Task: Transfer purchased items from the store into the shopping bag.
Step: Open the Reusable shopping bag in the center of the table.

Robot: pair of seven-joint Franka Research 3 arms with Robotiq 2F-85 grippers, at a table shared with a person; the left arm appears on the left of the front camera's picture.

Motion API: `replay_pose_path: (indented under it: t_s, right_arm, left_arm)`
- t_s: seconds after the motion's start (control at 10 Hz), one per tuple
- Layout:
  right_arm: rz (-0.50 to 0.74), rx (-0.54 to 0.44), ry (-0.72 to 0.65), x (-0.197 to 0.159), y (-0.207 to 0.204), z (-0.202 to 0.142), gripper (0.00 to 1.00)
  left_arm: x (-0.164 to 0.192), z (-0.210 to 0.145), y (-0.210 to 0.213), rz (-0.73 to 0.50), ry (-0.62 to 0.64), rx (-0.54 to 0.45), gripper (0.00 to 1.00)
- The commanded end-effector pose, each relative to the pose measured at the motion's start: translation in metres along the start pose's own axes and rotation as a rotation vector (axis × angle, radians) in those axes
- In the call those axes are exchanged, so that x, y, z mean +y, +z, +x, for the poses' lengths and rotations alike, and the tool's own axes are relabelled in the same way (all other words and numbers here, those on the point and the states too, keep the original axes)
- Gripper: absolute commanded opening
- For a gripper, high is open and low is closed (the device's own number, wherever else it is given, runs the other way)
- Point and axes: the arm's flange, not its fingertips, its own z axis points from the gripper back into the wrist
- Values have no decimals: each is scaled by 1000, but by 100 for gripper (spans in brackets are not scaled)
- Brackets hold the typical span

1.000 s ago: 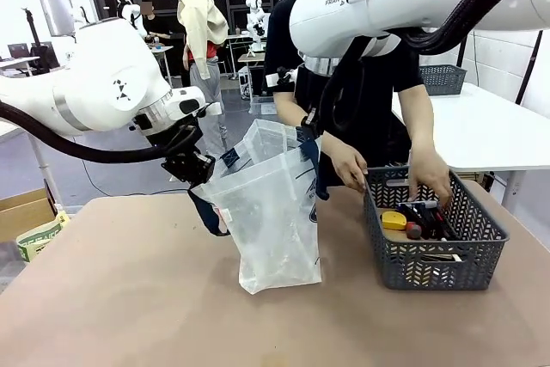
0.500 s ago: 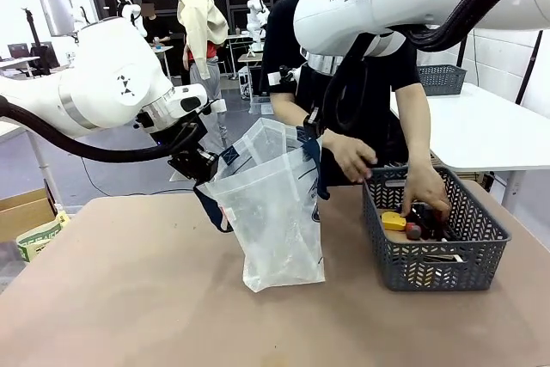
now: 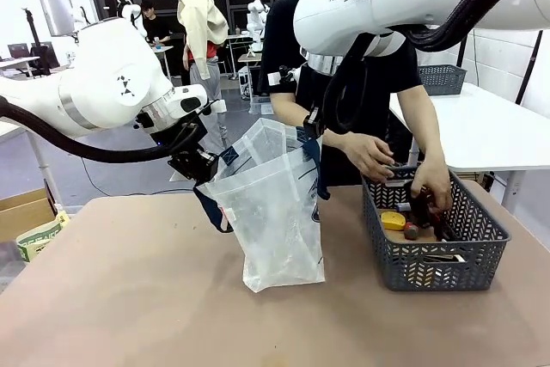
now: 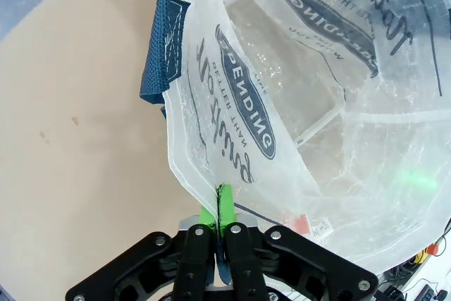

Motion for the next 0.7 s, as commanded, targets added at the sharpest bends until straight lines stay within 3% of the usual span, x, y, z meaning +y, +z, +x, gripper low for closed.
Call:
replay_pose_path:
  t_s: [0.0,0.6]
  right_arm:
    - [2,3,-2,0,0,1,0]
    - [2,3,-2,0,0,1,0]
  left_arm:
    - [1,-2,-1,3,2,3,0]
    - [1,-2,-1,3,2,3,0]
